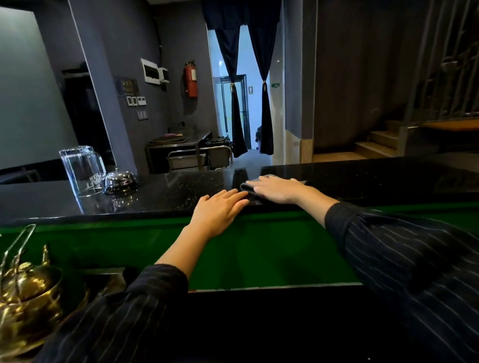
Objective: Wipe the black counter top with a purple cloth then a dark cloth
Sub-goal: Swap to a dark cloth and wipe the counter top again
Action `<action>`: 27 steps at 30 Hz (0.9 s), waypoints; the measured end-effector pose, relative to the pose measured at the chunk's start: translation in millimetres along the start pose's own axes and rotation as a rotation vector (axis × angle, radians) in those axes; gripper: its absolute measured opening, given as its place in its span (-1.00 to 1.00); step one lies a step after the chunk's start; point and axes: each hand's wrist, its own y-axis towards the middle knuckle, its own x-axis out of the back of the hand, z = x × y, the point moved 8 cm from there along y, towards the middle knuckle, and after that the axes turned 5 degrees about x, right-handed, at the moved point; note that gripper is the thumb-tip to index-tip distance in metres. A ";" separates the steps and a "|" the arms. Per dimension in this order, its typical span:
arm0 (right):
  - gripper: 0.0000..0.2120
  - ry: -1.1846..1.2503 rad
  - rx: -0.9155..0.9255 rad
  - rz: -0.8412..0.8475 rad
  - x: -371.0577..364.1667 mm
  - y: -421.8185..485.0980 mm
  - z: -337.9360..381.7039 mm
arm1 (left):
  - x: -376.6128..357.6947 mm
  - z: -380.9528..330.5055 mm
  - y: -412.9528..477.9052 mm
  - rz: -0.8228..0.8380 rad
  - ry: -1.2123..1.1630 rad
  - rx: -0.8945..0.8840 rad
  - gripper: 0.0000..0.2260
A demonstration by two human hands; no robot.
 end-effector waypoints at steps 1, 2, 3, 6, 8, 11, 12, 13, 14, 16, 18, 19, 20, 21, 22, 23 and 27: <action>-0.55 0.018 0.024 -0.005 1.5 -10.6 -6.9 | -1.1 2.8 -2.8 0.018 -0.002 -0.017 -0.56; -0.55 0.034 0.024 -0.010 3.3 -19.6 -21.1 | -1.8 7.6 -6.3 0.036 -0.005 -0.035 -0.54; -0.55 0.043 -0.002 -0.014 4.9 -27.6 -40.7 | -1.5 14.3 -11.6 0.048 -0.013 -0.049 -0.53; -0.54 0.072 -0.195 -0.010 8.5 -48.8 -105.7 | -2.7 35.6 -34.2 0.013 0.044 -0.048 -0.50; -0.54 0.089 -0.291 -0.012 8.5 -55.4 -123.3 | -8.7 37.3 -48.6 -0.032 0.146 -0.016 -0.43; -0.51 0.022 -0.465 -0.085 10.7 -52.8 -111.8 | -17.6 30.7 -52.2 -0.017 0.180 0.033 -0.32; -0.50 -0.007 -0.540 -0.108 11.5 -50.3 -102.6 | -17.7 29.9 -51.0 -0.006 0.189 0.030 -0.30; -0.49 -0.023 -0.579 -0.114 10.4 -45.3 -89.1 | -16.3 29.9 -50.8 0.001 0.206 0.020 -0.27; -0.49 -0.031 -0.570 -0.114 8.5 -37.0 -72.5 | -15.4 31.0 -50.9 0.004 0.224 0.010 -0.25; -0.49 -0.039 -0.439 -0.122 3.9 -13.6 -31.2 | -14.9 32.7 -51.8 0.008 0.243 0.007 -0.20; -0.51 -0.036 -0.270 -0.128 -0.6 5.8 14.6 | -16.3 31.7 -52.9 0.013 0.241 0.013 -0.17; -0.52 -0.030 -0.193 -0.126 -2.4 11.7 34.8 | -16.1 31.1 -53.5 0.008 0.237 0.010 -0.16; -0.53 -0.026 -0.122 -0.115 -4.8 14.8 50.6 | -15.2 31.7 -54.3 -0.001 0.232 0.003 -0.16; -0.54 -0.023 -0.058 -0.104 -6.4 13.2 62.5 | -13.4 33.3 -55.2 -0.010 0.222 -0.008 -0.16; -0.54 -0.014 0.000 -0.102 -6.9 6.9 69.3 | -12.0 35.9 -56.0 -0.017 0.210 -0.021 -0.17; -0.56 -0.004 0.053 -0.123 -6.0 -2.5 71.7 | -10.4 38.5 -57.2 -0.024 0.199 -0.036 -0.18; -0.60 0.007 0.109 -0.245 1.9 -50.5 46.4 | -6.7 46.4 -66.1 -0.062 0.149 -0.079 -0.22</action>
